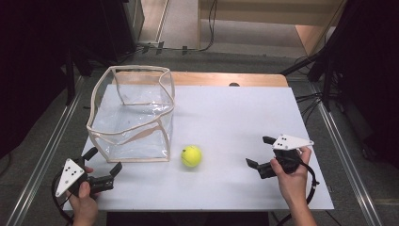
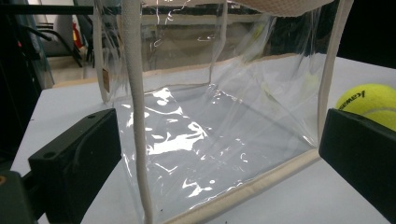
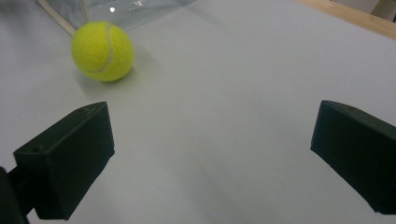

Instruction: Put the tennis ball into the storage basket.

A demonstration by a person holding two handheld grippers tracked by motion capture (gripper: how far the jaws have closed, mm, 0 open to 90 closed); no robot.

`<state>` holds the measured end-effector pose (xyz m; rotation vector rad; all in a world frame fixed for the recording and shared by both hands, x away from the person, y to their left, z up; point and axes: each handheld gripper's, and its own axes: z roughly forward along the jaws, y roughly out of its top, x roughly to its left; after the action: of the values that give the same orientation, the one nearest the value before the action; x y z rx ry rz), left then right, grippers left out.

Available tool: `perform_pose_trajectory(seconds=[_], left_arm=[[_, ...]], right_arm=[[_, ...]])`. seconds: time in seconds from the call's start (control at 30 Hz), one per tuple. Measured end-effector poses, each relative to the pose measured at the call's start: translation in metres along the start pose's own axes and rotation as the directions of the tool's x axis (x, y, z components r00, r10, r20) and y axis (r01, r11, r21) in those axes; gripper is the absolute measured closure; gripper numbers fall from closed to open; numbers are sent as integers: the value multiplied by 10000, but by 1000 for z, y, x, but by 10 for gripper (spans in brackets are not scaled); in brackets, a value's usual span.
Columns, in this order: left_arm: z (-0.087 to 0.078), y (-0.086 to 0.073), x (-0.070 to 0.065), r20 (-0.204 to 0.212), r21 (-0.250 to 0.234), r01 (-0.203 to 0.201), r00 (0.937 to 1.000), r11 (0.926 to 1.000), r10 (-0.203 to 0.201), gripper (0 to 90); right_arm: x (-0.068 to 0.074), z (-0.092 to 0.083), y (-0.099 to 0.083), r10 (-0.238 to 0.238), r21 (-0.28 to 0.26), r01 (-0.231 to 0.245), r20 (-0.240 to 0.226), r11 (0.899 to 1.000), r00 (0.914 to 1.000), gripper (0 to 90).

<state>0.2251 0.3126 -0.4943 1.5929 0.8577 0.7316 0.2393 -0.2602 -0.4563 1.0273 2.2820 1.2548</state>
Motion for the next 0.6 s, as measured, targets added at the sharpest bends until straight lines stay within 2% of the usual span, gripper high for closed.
perform_pose_trajectory(seconds=[0.6], left_arm=[[0,0,0,2,6,-23,10000,10000,23,0]], right_arm=[[10,18,20,-394,463,411,-358,9981,9986,0]])
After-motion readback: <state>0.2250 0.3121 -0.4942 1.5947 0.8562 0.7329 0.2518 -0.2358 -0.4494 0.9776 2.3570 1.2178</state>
